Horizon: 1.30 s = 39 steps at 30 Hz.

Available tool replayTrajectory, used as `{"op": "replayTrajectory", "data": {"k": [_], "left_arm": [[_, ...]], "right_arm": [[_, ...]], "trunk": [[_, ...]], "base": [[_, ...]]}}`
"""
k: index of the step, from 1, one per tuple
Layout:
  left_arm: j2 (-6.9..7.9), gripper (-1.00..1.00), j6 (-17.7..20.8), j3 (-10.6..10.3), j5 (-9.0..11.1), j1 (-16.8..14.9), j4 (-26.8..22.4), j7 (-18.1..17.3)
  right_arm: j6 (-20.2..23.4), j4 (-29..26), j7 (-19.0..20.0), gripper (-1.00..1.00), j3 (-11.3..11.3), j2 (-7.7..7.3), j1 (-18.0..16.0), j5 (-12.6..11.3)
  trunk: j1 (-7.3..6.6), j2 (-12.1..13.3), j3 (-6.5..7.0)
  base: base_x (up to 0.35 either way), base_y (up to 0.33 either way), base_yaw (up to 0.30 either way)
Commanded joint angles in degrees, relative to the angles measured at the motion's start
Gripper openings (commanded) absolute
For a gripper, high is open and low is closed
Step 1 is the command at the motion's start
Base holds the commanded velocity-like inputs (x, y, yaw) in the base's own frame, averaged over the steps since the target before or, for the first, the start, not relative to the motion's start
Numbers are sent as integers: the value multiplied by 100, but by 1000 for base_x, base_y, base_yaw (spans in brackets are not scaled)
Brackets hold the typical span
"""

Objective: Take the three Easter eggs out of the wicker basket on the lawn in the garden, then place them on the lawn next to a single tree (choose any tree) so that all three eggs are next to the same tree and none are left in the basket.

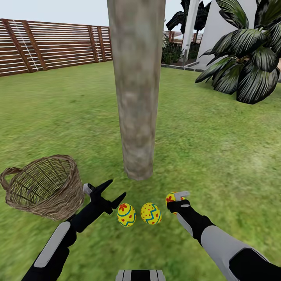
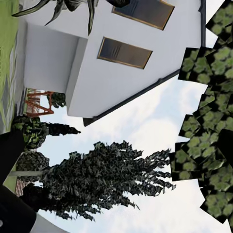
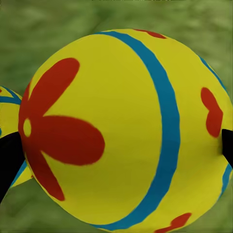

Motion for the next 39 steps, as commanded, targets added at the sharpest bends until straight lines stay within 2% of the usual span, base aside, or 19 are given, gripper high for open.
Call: {"op": "replayTrajectory", "data": {"k": [1, 13, 21, 23, 27, 39], "left_arm": [[4, 100, 8, -8, -3, -3, 10, -29], [4, 100, 0, -10, -10, -3, 17, -20], [4, 100, -6, -9, -10, -2, 17, -20], [4, 100, -176, -16, -10, -3, 21, -20], [4, 100, -252, -18, -10, -3, 23, -28], [4, 100, -255, -18, -10, -3, 17, -20]], "right_arm": [[31, -11, -42, -100, 48, -3, -3, -42], [31, -11, -78, -100, 49, 4, -3, -42], [31, -4, -78, -100, 49, 12, -3, -42], [31, -5, -78, -100, 49, 13, -3, -42], [27, -2, -78, -100, 49, 7, -3, -42], [31, 17, -78, -100, 49, 12, -2, -42]], "trunk": [[-1, -2, -4], [-1, -2, -4], [-1, -2, -4], [-1, -2, -4], [-1, -2, -4], [30, -18, -270]], "base": [[-66, -76, 0], [-104, -274, 233], [250, -225, 293], [195, -146, 223], [24, -18, 32], [0, 0, 0]]}}
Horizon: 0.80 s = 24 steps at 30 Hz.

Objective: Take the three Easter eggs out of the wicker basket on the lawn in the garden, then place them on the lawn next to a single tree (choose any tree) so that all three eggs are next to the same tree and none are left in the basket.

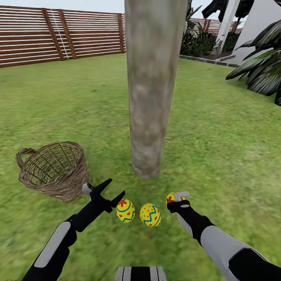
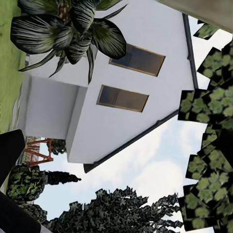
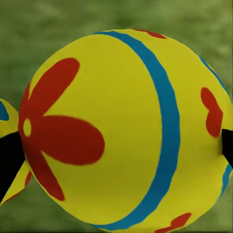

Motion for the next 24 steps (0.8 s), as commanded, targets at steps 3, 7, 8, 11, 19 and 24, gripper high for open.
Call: {"op": "replayTrajectory", "data": {"k": [3, 7, 8, 11, 19, 24], "left_arm": [[4, 100, 13, -8, 7, -3, 3, -22], [4, 100, 10, -8, 7, -3, 3, -22], [4, 100, 11, -9, 7, -3, 3, -22], [4, 100, 9, -14, 7, -3, 4, -22], [4, 100, 4, -17, 7, -3, 8, -22], [4, 100, 4, -17, 7, -3, 11, -22]], "right_arm": [[30, -20, -42, -100, 49, -4, -4, -41], [52, -18, -56, -100, 45, -4, -4, -41], [55, -13, -59, -100, 46, -4, -4, -41], [57, 17, -60, -100, 48, -4, -4, -41], [56, 43, -60, -100, 40, -4, -4, -54], [55, 49, -60, -100, 26, -27, -4, -72]], "trunk": [[6, -6, -71], [17, -11, -160], [19, -13, -182], [27, -17, -248], [48, -27, -425], [61, -34, -536]], "base": [[0, 0, 0], [0, 0, 0], [0, 0, 0], [0, 0, 0], [0, 0, 0], [0, 0, 0]]}}
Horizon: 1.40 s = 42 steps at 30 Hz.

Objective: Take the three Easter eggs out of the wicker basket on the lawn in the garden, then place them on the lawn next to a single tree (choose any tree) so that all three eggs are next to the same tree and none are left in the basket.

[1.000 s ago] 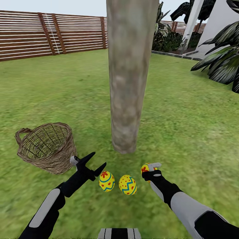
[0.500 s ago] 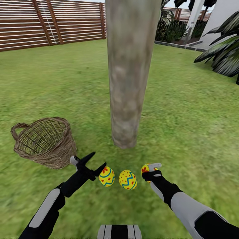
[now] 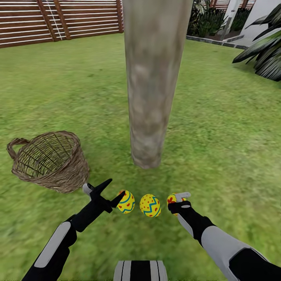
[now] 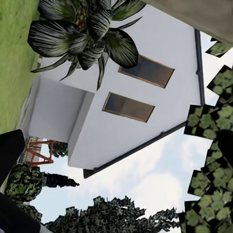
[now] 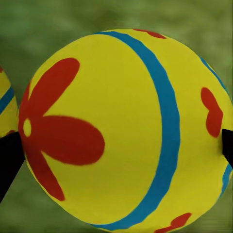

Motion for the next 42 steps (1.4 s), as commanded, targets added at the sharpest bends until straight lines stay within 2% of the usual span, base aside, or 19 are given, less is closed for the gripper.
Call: {"op": "replayTrajectory", "data": {"k": [1, 21, 24, 25, 35, 42], "left_arm": [[4, 100, 13, -9, 7, -3, 4, -22], [3, 100, 13, -9, 7, -3, 5, -21], [3, 100, 13, -3, 7, -3, 5, -22], [4, 100, 13, -1, 7, -2, 5, -22], [4, 100, 13, 0, 7, -3, 6, -22], [4, 100, 13, -9, 7, -3, 5, -22]], "right_arm": [[32, -11, -42, -100, 47, -6, -3, -42], [25, -13, -42, -100, 36, -16, -3, -44], [24, -11, -42, -100, 31, -16, -3, -44], [24, -11, -42, 100, 29, -16, -3, -44], [24, -11, -42, 100, 27, -25, -3, -36], [24, -18, -42, 100, 36, -29, -3, -27]], "trunk": [[1, -3, -26], [53, -30, -469], [53, -30, -469], [53, -30, -469], [53, -30, -469], [35, -20, -314]], "base": [[0, 0, 0], [0, 0, 0], [0, 0, 0], [0, 0, 0], [0, 0, 0], [0, 0, 0]]}}
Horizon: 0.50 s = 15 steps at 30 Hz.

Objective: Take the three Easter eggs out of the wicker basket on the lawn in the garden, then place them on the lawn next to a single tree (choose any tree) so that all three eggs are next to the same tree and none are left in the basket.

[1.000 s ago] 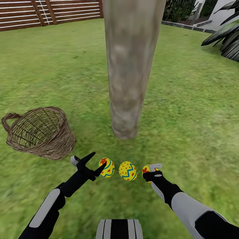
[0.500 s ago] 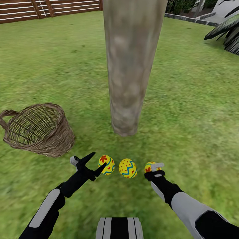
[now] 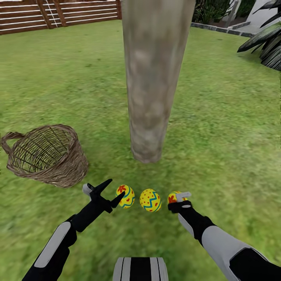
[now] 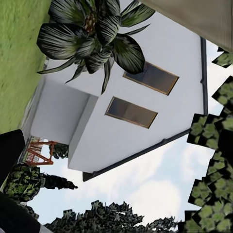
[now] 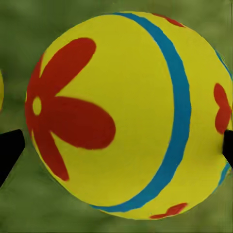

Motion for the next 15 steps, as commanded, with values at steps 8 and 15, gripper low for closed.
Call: {"op": "replayTrajectory", "data": {"k": [8, 15], "left_arm": [[4, 100, 11, -8, 3, -3, 3, -22], [4, 100, 11, -8, 3, -3, 3, -22]], "right_arm": [[31, -54, -42, 100, 48, -9, -2, -42], [23, -74, -42, 100, 39, -9, -2, -33]], "trunk": [[-21, 10, 175], [-39, 19, 330]], "base": [[0, 0, 0], [0, 0, 0]]}}
